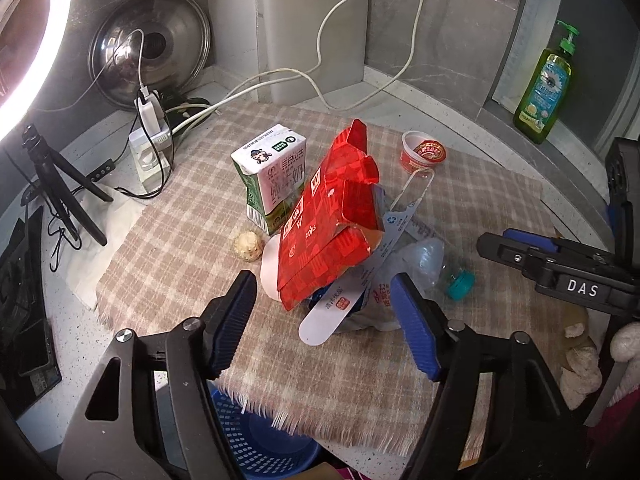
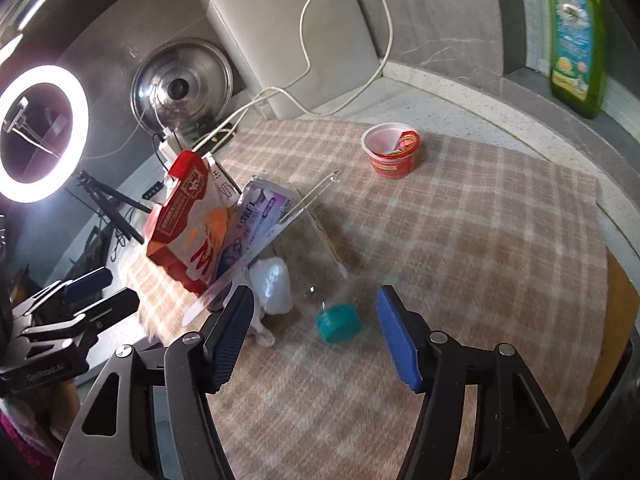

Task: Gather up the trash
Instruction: 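Grasp the red snack bag with the left tool while the right tool grasps the clear bottle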

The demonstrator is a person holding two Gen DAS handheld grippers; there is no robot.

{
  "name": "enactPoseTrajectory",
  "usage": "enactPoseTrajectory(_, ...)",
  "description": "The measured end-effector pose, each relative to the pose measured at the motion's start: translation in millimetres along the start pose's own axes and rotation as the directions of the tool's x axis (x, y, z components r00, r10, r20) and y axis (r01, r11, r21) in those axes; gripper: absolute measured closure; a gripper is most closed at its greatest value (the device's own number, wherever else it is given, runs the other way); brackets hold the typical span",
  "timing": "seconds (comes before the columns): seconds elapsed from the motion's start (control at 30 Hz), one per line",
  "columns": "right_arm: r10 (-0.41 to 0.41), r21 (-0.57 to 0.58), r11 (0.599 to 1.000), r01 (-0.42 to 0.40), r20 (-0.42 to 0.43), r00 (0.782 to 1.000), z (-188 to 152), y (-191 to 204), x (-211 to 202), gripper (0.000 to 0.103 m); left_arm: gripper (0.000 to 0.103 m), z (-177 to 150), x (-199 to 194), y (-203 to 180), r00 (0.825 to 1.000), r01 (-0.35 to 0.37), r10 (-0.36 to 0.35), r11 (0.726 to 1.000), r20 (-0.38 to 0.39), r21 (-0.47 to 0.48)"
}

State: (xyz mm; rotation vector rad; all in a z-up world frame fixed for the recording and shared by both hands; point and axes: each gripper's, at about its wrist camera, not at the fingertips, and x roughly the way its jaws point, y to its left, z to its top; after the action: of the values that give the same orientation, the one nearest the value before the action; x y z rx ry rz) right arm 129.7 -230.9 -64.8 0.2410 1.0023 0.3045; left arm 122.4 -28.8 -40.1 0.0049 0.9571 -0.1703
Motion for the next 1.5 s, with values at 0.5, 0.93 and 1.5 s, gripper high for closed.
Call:
enactPoseTrajectory(0.5,0.037,-0.078,0.995,-0.054,-0.203,0.978,41.0,-6.5,72.8,0.045,0.042,21.1,33.3,-2.9,1.0,0.01,-0.009,1.0,-0.023,0.018)
enactPoseTrajectory(0.93,0.077,-0.094,0.989,-0.11,-0.298,0.952,51.4,1.5,118.2,0.046,0.07,26.0,49.1,7.4,0.999,-0.009,0.009,1.0,-0.045,-0.007)
enactPoseTrajectory(1.5,0.047,-0.101,0.992,-0.078,-0.283,0.958,50.4,3.5,120.0,0.049,0.09,28.8,34.4,18.0,0.999,-0.039,0.039,0.999,-0.003,-0.007)
